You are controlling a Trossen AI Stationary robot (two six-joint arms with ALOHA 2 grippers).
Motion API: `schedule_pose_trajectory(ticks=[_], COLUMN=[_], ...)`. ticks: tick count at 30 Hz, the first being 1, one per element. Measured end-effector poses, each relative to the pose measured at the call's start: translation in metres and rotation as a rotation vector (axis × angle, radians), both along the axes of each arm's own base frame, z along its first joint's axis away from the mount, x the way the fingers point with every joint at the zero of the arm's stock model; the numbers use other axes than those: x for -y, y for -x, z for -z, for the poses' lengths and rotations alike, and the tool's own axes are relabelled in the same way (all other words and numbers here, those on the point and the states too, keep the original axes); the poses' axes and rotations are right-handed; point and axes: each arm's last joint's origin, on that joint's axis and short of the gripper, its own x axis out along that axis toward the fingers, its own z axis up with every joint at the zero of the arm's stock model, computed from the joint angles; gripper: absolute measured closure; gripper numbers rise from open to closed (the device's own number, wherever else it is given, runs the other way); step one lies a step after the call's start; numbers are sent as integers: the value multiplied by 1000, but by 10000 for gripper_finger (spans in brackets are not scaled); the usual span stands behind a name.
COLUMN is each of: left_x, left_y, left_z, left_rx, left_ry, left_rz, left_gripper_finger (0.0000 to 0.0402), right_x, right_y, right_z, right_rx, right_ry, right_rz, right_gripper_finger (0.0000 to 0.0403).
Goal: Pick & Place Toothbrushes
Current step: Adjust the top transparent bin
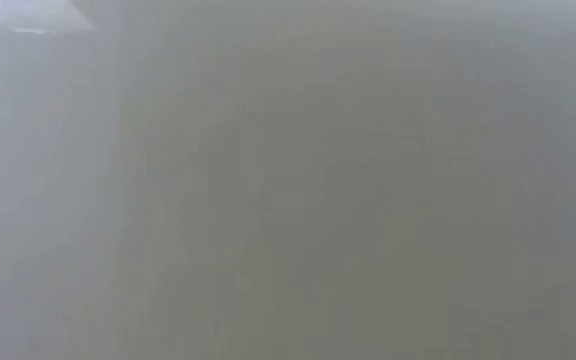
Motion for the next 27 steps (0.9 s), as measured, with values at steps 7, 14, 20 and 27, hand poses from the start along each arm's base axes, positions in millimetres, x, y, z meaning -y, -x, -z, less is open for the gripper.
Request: schedule_pose_trajectory(ticks=[7, 14, 20, 27], left_x=[-9, -22, -27, -20], left_y=[-1, 5, 6, 6], left_z=[-4, 5, 6, -3], left_rx=[-38, -93, -101, -17], left_ry=[-145, -149, -171, -160], left_rz=[-99, -198, -224, -213], left_gripper_finger=[401, 401, 401, 401], right_x=[0, 0, 0, 0], right_y=[0, 0, 0, 0], right_z=[0, 0, 0, 0], right_rx=[0, 0, 0, 0], right_ry=[0, 0, 0, 2], right_rz=[0, 0, 0, 1], right_gripper_finger=[143, 143, 143, 143])
